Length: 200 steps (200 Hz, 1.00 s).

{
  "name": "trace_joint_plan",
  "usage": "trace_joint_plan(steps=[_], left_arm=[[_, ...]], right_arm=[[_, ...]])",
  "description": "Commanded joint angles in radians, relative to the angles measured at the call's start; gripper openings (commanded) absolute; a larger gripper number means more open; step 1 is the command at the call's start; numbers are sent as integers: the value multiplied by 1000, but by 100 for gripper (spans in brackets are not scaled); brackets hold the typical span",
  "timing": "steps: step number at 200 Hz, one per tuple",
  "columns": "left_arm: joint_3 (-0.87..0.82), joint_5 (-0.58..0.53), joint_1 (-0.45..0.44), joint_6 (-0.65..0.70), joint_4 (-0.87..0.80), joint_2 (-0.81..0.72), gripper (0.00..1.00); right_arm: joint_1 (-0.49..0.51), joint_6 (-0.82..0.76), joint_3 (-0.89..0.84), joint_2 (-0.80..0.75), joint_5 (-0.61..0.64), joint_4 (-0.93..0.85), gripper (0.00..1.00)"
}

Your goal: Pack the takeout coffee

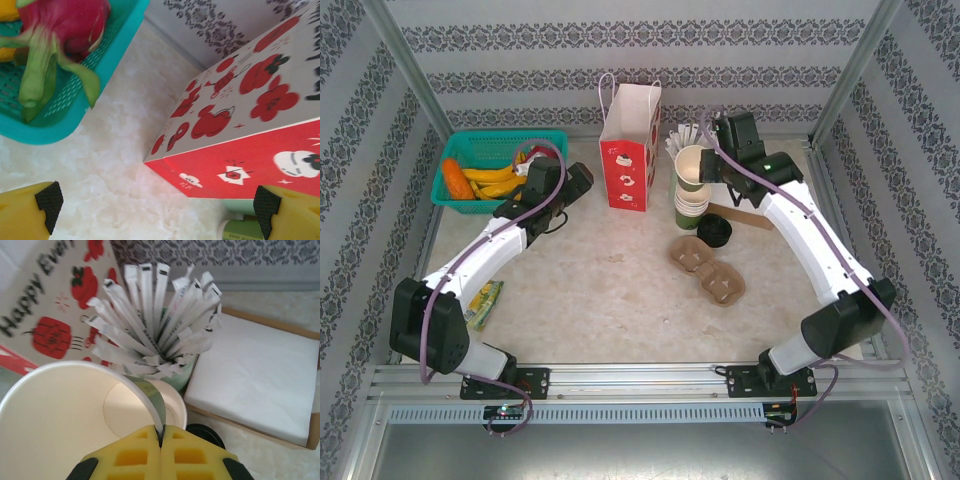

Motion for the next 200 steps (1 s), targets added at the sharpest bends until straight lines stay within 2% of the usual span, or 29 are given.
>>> trace_joint_plan(steps=[1, 33, 69, 102, 125, 152, 179, 200], left_arm=[[25, -21, -10, -5, -62, -10, 100], [46, -14, -9, -25, -76, -3, 100], [-14, -64, -9, -85, -41, -38, 100], [-26, -84, -9, -51, -48, -79, 100], [-21, -4, -8, 40, -35, -88, 100], [13, 20, -6, 122, -150, -96, 100], [10, 125, -6, 197, -222, -114, 100], [37, 77, -6, 204, -388, -89, 100]], right_arm=[[60, -21, -53, -41, -11, 72, 0], [145, 25, -106, -39, -21, 149, 0], [234, 76, -163, -12, -25, 208, 0], [287, 87, -238, 16, -60, 212, 0], [303, 135, -273, 50, -124, 193, 0], [348, 142, -281, 88, -71, 170, 0], [378, 181, -285, 127, -48, 156, 0], [381, 227, -278, 163, -61, 151, 0]])
